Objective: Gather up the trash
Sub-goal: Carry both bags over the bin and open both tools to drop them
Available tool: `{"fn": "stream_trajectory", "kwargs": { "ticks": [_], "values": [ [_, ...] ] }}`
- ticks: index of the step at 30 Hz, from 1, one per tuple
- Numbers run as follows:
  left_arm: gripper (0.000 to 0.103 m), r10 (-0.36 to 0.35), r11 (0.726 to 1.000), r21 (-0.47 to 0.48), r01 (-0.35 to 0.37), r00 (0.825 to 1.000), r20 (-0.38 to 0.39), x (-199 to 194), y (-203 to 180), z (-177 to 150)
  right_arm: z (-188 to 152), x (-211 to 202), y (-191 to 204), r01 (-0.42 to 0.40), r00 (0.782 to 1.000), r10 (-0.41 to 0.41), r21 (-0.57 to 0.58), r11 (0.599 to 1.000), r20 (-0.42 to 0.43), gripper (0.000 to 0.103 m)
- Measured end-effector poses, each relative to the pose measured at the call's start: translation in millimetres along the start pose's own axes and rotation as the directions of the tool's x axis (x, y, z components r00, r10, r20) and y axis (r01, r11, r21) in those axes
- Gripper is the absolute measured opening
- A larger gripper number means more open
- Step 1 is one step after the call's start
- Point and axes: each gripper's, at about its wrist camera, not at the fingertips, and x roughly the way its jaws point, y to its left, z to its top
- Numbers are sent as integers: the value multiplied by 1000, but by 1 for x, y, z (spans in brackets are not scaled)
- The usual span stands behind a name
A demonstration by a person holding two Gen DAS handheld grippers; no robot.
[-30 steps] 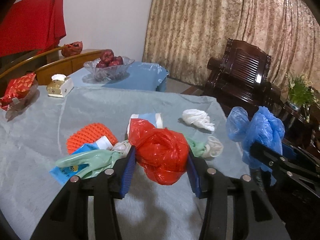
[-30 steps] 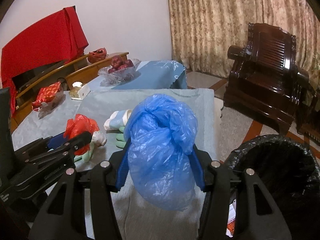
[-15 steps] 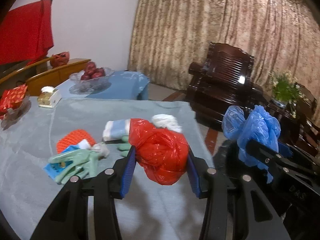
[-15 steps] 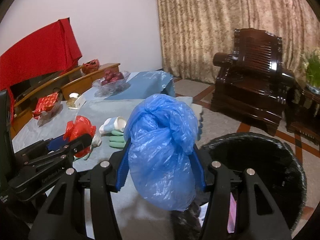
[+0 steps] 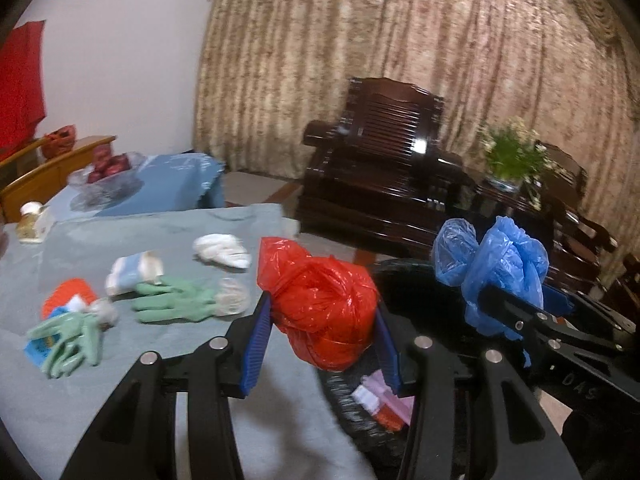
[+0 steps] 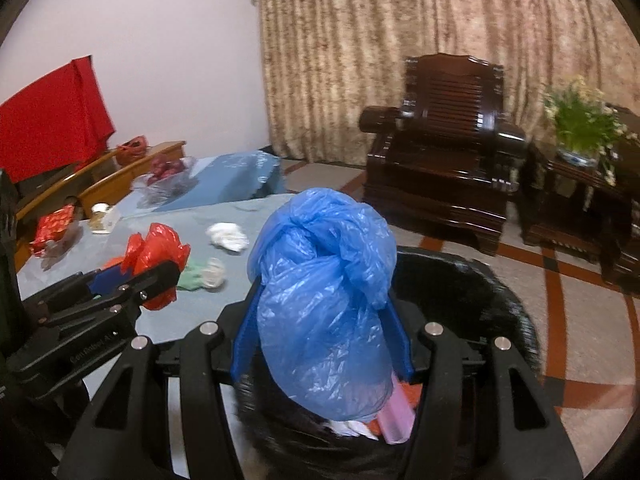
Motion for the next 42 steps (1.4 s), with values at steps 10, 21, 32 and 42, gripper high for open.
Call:
{"fn": "stream_trajectory", "kwargs": {
  "ticks": [10,21,32,42],
  "values": [
    [47,-84,994,62,86,996,-33,33,-55,-4,-21,3,-53,101,994,-99,51,994,-35,54],
    [49,-138,986,87,145,987,-84,67,-81,-10,-39,16,-82,143,987,-137,74,987,-80,56],
    [75,-165,985,39,170,981,-103,69,-74,-8,-46,17,-86,199,978,-193,77,977,-73,91],
    [84,-150,989,12,150,988,-47,50,-56,5,-37,5,-76,183,983,-180,71,981,-44,95]
  ]
}}
